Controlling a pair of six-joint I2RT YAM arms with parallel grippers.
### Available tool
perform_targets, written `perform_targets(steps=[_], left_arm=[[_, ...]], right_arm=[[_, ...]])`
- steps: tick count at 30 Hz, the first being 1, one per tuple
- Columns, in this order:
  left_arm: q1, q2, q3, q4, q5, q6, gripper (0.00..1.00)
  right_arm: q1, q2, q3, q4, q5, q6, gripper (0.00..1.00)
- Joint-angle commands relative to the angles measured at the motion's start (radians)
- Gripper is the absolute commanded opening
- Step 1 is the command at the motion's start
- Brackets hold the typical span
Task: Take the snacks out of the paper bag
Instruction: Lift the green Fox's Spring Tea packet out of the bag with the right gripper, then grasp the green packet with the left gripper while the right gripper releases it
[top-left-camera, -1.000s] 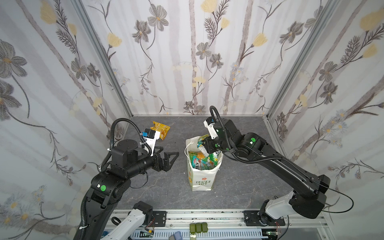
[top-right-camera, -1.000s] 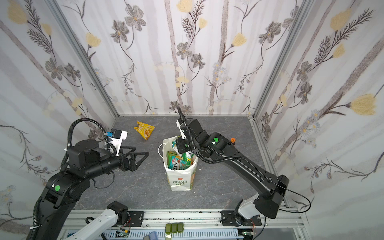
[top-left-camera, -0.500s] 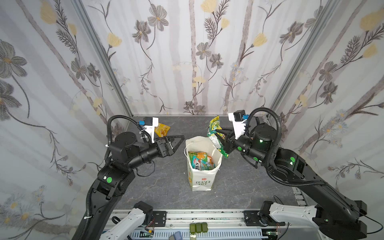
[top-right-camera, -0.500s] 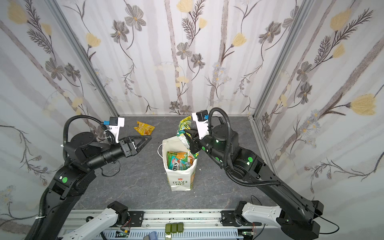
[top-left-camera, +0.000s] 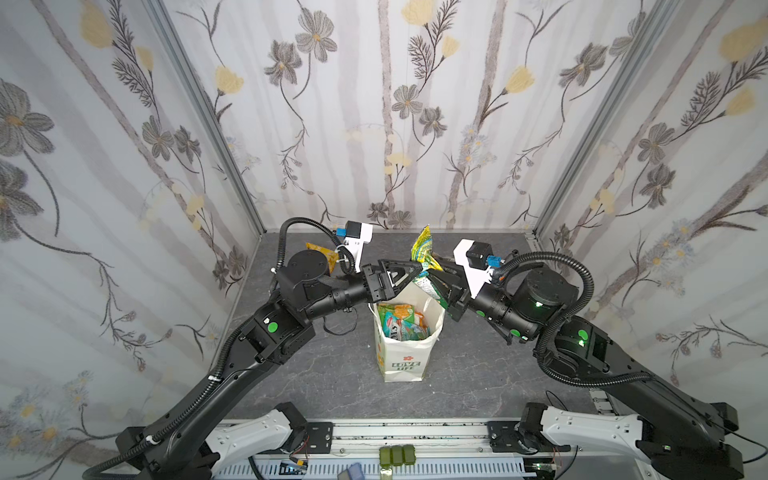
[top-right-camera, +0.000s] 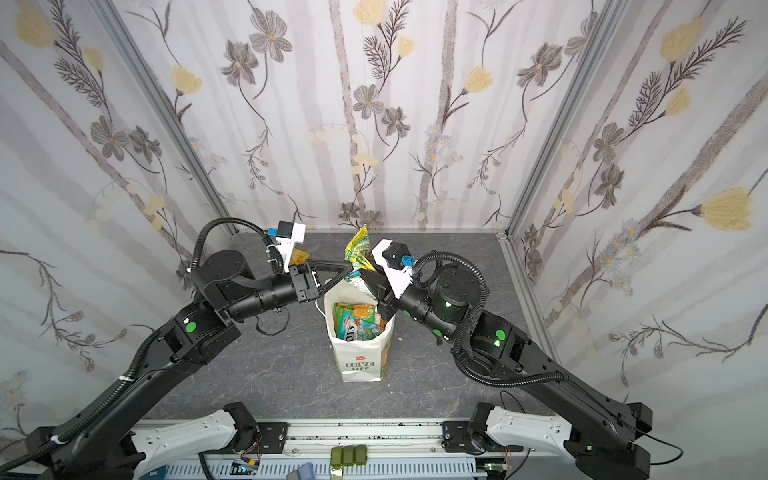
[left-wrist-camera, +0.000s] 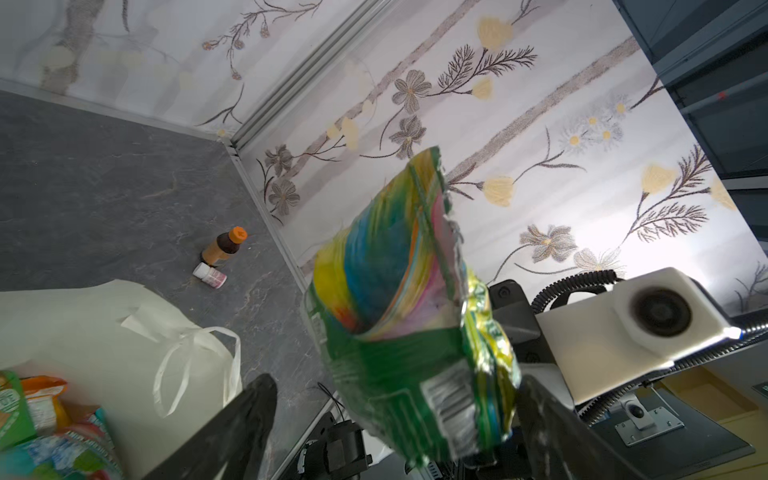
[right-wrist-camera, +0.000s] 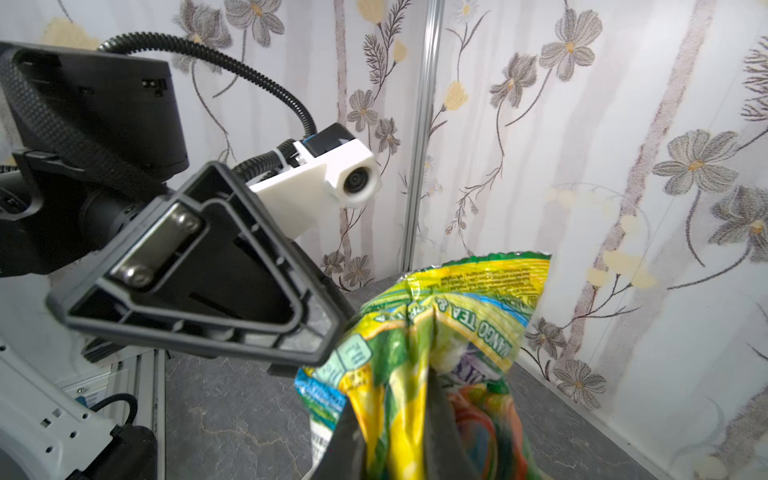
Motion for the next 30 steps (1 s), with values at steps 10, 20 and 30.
perform_targets(steps=[10, 20, 30], left_arm=[[-0.005, 0.007, -0.044, 0.066, -0.160, -0.070, 0.64], [-0.005, 0.004, -0.058, 0.072, -0.124, -0.065, 0.21], [-0.004, -0.026, -0.064, 0.126, -0.153, 0.019, 0.02]], right_arm=[[0.069, 0.046, -0.003, -0.034, -0.043, -0.126, 0.00], [0.074, 0.071, 0.001, -0.058, -0.006, -0.120, 0.14], [0.085, 0.069, 0.046, -0.079, -0.034, -0.078, 0.48]])
